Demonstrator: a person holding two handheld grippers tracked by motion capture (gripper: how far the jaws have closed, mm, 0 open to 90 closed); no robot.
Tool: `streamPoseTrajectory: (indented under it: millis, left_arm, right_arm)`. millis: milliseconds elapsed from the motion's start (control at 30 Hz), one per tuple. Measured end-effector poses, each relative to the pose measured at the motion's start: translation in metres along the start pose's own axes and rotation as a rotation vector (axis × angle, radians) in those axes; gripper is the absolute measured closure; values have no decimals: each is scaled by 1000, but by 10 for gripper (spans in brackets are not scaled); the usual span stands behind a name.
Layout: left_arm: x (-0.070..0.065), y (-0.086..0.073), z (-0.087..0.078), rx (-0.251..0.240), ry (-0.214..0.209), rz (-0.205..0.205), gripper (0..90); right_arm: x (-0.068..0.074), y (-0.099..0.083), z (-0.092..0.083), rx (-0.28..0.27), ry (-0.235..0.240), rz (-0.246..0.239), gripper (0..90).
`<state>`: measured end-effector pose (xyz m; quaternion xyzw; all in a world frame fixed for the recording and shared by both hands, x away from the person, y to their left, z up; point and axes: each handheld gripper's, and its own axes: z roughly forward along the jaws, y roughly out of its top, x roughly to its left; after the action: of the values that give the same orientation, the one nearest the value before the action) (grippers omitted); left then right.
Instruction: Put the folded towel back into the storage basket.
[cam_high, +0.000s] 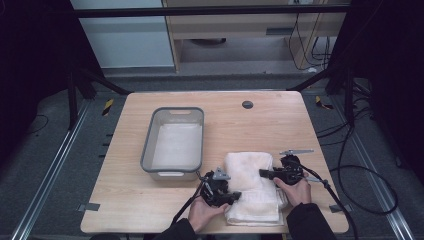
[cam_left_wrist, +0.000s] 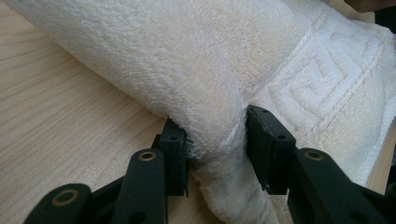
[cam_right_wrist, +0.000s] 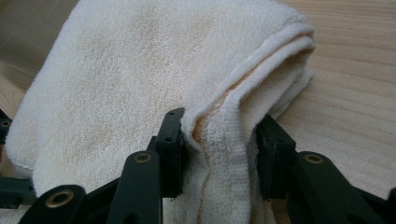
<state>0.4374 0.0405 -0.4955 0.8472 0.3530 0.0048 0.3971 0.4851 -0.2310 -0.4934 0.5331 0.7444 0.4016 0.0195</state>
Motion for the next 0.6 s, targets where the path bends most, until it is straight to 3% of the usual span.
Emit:
streamPoseTrajectory:
  millis: [267,500,600]
  left_arm:
    - [0,-1,-3,-31,-16,-2,685]
    - [-2,-1,-10,-64,-33,-11,706]
    - [-3,0,-15,-80,-35,-3,707]
  right_arm:
    - [7,3,-7,-18,-17,-35,635]
    - [12,4,-22,-68,7,-47,641]
    - [18,5,-29,-93,4,-77,641]
